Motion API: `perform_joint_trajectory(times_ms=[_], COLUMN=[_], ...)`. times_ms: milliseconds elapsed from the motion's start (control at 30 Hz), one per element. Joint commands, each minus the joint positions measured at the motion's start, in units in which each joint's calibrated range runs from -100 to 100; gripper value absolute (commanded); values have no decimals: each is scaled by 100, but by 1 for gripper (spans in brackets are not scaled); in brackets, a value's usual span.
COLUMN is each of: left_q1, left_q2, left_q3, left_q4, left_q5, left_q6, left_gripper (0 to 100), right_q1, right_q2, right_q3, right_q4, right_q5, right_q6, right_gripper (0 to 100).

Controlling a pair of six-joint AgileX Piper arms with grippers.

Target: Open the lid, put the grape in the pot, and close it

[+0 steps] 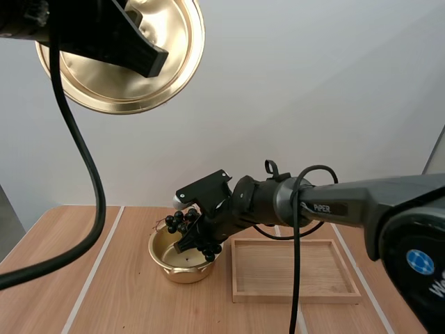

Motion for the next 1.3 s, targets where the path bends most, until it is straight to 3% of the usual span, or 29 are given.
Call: perform_joint_trajectory(times_ms=[0, 567, 633, 800, 900, 1267], left_q1=[0, 0, 0, 0, 0, 0], left_q2=[-34, -34, -34, -34, -34, -34], left_q3=[-48, -48, -48, -48, -48, -48], left_q4=[-15, -15, -15, -15, -15, -15], left_q5=[-129, -129, -113, -91, -91, 111], left_q6=[-51, -51, -51, -51, -51, -51], left_gripper=[0, 0, 0, 0, 0, 0], right_q1=[4, 4, 4, 4, 4, 4], right_q2=[173, 605, 605, 605, 591, 510], right_q3=[-240, -481, -481, -481, -481, -481], right_q4=[-39, -31, -31, -31, -9, -9], right_q5=[-163, -194, -43, 225, 264, 243], right_q6=[-55, -55, -55, -55, -55, -55], right_gripper=[0, 0, 13, 75, 100, 100])
